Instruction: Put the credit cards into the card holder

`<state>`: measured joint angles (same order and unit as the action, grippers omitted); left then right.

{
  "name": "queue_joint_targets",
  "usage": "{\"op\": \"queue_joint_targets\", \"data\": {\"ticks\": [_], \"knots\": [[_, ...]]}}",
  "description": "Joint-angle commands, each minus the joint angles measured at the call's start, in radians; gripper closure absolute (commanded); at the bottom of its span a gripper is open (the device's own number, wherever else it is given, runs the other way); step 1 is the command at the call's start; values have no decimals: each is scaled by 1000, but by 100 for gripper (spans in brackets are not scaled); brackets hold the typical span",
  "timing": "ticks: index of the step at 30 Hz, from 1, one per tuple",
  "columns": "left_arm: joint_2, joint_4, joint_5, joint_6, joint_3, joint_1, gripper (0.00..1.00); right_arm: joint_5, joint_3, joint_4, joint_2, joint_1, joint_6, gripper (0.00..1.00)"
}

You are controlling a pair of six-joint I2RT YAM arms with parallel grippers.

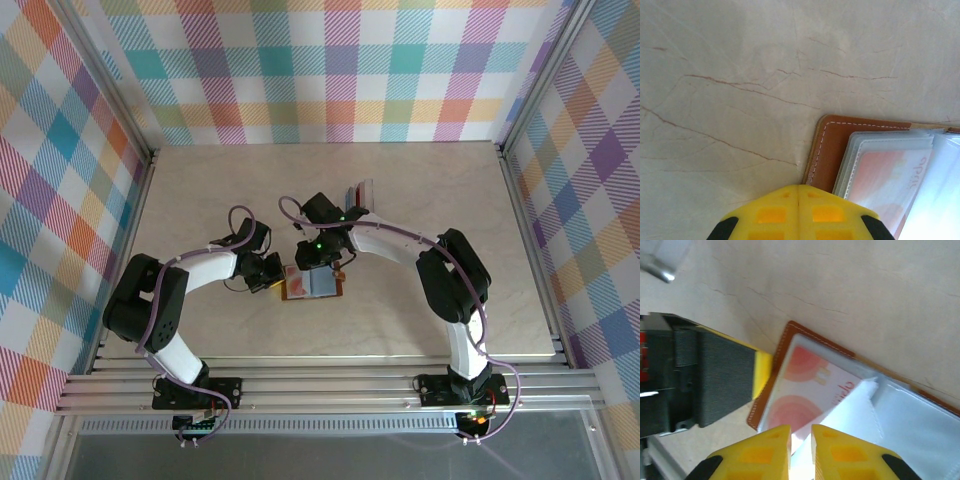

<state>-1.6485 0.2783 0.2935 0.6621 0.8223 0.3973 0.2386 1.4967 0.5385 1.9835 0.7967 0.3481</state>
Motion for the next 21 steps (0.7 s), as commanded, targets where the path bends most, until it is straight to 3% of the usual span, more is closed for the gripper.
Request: {"op": "queue_joint_targets", "data": {"ticks": [1,10,21], "knots": [[-85,-47,9,7,-23,49,100,107,-7,-47,16,1,34,79],[-84,-45,27,7,-23,42,100,216,-3,-75,58,-2,56,60],[-55,-53,52,15,-43,12,100,315,-38,-142,17,-7,51,47]]}}
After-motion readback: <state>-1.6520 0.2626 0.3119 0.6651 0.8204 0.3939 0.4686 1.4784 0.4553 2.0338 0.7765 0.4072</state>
